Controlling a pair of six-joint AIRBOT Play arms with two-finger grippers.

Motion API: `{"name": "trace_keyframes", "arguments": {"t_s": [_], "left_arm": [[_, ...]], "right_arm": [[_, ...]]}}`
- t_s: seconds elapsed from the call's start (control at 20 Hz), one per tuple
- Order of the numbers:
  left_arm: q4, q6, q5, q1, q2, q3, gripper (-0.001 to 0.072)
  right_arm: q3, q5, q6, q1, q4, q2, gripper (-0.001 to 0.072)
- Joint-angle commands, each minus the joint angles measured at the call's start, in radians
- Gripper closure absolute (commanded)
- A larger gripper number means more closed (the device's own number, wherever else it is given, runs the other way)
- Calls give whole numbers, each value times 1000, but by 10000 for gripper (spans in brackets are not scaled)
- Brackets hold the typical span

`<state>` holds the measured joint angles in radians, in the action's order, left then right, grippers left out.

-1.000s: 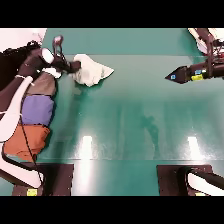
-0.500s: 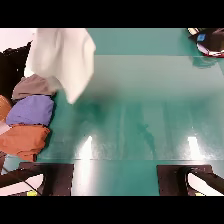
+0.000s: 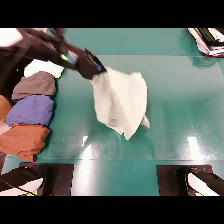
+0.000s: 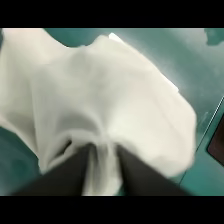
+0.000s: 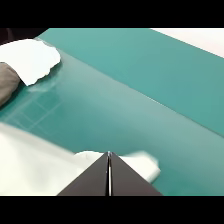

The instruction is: Fold the shirts.

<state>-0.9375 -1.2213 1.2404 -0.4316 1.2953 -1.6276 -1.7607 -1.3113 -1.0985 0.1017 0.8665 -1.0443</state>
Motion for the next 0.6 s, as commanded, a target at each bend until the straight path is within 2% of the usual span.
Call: {"name": "trace_keyframes", "arguments": {"t_s": [0.0,0.05,0.15,0.25,0.4,0.55], "left_arm": [[0,-92,-25,-30,54,114,23],[-5,-85,-25,-30,62,117,62],[-78,-81,-67,-17,68,117,63],[-164,-133,-127,17,85,117,64],[-159,-169,-148,90,178,117,63],[-108,-163,-153,106,315,117,64]], "right_arm": [[-1,-19,0,0,-1,3,697],[-1,-19,0,0,0,3,697],[-1,-20,0,0,1,3,697],[-1,-21,0,0,2,3,697],[-1,-34,-5,0,39,3,697],[-1,-64,-73,0,154,2,697]]}}
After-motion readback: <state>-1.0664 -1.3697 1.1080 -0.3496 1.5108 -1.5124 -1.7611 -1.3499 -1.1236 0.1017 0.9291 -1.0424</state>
